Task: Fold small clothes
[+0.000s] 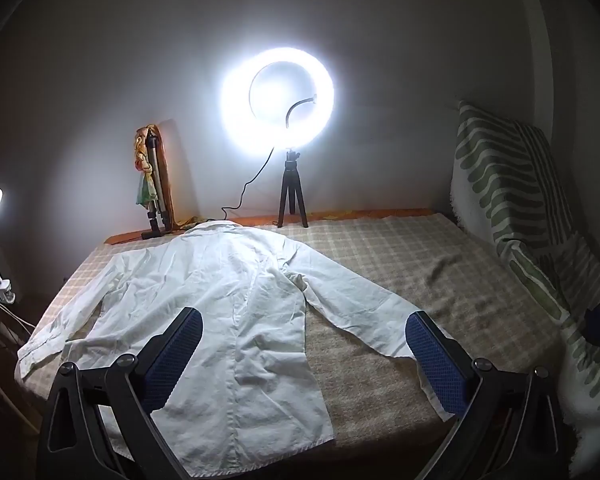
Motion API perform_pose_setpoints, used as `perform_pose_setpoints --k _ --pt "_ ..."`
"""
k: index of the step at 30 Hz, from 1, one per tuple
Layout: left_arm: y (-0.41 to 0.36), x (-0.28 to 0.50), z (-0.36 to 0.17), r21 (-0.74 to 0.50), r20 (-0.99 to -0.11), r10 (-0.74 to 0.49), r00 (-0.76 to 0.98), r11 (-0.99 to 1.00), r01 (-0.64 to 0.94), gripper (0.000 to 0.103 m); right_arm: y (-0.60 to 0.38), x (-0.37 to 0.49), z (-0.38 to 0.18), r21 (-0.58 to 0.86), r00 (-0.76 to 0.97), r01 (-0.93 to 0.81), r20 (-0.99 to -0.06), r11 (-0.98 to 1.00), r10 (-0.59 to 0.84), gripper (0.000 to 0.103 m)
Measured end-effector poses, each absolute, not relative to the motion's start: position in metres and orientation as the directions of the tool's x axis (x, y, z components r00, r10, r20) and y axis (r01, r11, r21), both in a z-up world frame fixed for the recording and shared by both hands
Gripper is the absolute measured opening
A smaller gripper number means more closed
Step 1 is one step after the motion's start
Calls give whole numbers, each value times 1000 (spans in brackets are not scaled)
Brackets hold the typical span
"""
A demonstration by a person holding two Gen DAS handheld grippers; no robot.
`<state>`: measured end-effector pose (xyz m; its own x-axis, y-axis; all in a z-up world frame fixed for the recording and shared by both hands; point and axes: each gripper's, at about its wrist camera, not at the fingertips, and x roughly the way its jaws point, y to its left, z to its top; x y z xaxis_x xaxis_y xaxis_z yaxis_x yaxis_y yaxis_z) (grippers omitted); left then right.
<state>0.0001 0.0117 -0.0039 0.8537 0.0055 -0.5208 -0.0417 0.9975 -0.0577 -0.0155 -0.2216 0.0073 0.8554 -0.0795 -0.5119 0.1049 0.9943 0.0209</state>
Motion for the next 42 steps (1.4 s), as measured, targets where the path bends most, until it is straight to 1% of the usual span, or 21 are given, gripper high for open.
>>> perform_pose_setpoints --k 11,42 --pt "14 -3 -6 -58 -518 12 855 997 -49 103 -215 -23 9 -7 874 120 -473 993 -109 103" --pt "20 -6 -9 -73 -520 15 854 995 -62 103 -215 -23 13 -6 877 119 -468 993 -108 103"
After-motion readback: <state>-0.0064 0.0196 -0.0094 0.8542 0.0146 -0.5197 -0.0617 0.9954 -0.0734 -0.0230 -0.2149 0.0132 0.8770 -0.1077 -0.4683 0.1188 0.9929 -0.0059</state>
